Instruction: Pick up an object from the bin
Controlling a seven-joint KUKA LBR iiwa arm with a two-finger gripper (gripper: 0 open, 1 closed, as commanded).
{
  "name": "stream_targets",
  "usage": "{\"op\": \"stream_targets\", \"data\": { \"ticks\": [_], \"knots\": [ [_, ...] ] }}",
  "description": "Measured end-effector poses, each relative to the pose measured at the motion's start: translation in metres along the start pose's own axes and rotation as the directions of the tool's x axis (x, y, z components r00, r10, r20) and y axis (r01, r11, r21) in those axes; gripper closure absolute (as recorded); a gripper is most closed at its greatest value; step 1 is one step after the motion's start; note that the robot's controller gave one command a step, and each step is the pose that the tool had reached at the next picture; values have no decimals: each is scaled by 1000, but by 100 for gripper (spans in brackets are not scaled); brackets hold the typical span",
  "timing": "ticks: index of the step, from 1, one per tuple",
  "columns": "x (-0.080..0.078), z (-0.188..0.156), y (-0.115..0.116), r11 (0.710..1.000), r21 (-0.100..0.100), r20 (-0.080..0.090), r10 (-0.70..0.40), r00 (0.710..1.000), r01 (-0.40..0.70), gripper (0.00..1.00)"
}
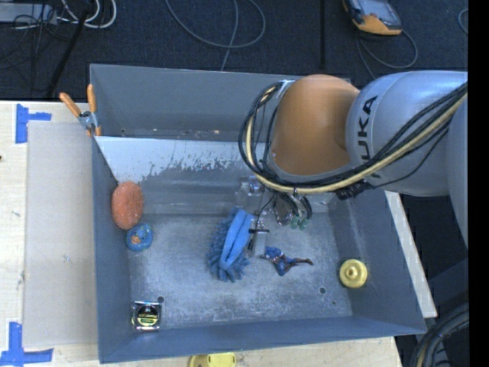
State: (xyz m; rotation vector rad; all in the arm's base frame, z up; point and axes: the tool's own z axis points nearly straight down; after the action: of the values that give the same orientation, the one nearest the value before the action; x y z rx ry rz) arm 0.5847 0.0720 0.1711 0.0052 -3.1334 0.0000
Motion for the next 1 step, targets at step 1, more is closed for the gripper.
{"op": "stream_targets", "data": {
  "ticks": [1],
  "knots": [
    [0, -2, 0, 1000, 0, 1, 0, 1000, 0, 0]
  ]
}}
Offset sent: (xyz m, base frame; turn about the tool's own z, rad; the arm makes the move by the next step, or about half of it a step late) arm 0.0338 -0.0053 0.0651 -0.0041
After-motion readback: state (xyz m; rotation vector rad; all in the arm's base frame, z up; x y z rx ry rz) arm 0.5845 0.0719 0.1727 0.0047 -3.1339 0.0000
